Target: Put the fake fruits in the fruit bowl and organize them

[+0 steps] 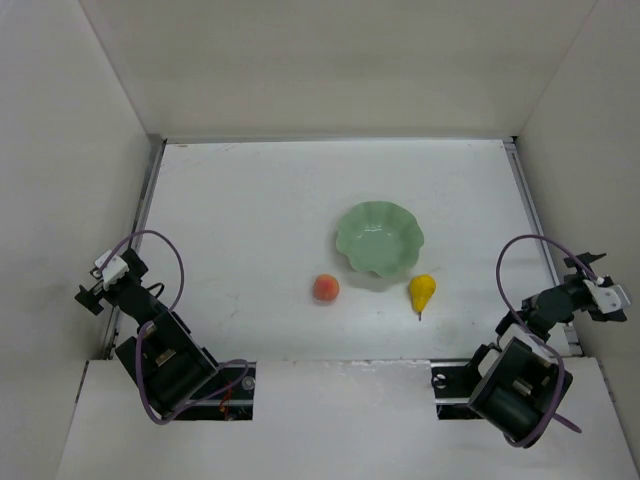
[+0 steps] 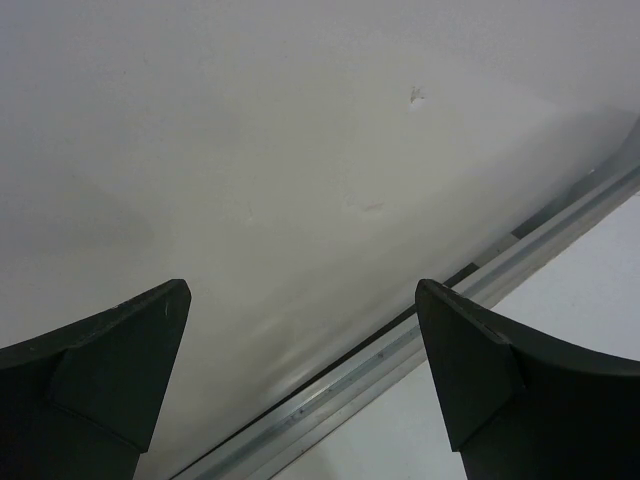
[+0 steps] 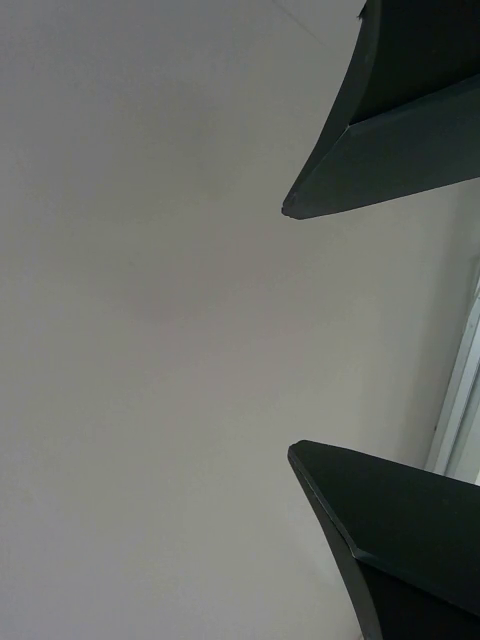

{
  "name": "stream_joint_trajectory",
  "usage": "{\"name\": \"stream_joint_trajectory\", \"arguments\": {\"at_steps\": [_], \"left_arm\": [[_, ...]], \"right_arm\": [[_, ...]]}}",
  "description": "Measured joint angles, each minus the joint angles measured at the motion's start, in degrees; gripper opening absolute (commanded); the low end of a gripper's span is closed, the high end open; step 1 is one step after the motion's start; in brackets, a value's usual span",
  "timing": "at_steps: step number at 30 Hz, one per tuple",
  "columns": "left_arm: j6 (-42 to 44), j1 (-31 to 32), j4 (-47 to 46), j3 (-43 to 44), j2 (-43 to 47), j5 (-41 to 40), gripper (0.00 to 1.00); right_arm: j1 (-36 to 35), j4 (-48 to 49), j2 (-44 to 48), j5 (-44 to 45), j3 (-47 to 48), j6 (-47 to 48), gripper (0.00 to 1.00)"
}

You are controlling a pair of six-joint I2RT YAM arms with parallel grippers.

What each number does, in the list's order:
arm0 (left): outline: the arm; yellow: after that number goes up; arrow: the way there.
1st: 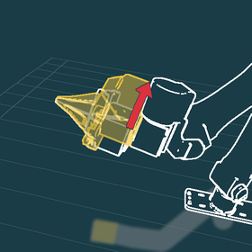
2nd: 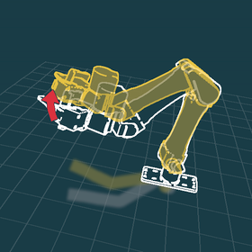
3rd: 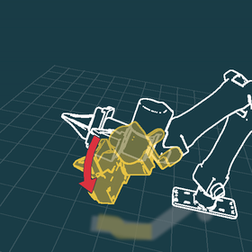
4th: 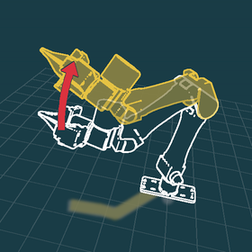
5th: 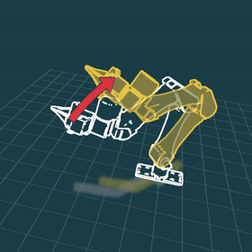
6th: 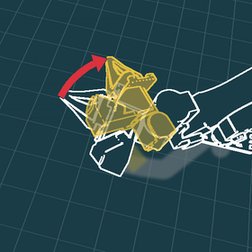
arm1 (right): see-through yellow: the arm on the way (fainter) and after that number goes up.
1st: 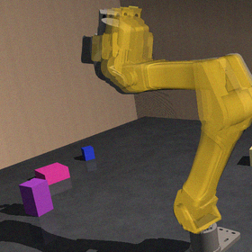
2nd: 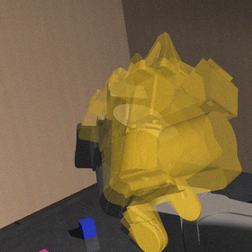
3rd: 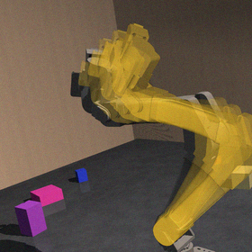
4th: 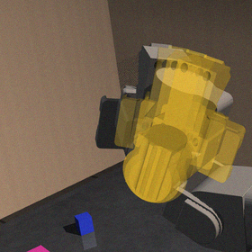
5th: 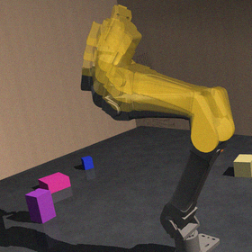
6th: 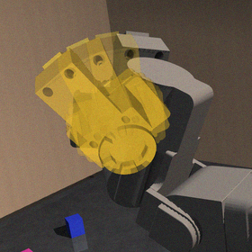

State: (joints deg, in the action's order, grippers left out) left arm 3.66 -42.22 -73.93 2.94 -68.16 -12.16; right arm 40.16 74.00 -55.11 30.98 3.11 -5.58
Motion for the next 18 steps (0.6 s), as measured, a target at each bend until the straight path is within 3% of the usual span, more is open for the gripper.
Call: {"name": "stream_joint_trajectory", "arguments": {"at_steps": [7,11,15,18], "left_arm": [[0.3,0.4,0.0,0.0,0.0,0.0,1.00],[3.1,3.2,1.1,-0.1,3.0,-0.3,1.00],[13.3,16.0,1.4,1.5,9.7,-0.7,1.00],[21.0,29.1,10.4,8.2,11.2,-1.0,1.00]], "right_arm": [[-1.5,-0.1,7.9,-1.7,-0.2,2.1,1.00],[-5.1,-0.3,15.8,-8.3,0.0,7.0,1.00],[-14.0,-8.1,16.3,-17.1,8.4,10.6,1.00],[-21.5,-17.4,12.9,-19.7,18.5,12.0,1.00]]}}
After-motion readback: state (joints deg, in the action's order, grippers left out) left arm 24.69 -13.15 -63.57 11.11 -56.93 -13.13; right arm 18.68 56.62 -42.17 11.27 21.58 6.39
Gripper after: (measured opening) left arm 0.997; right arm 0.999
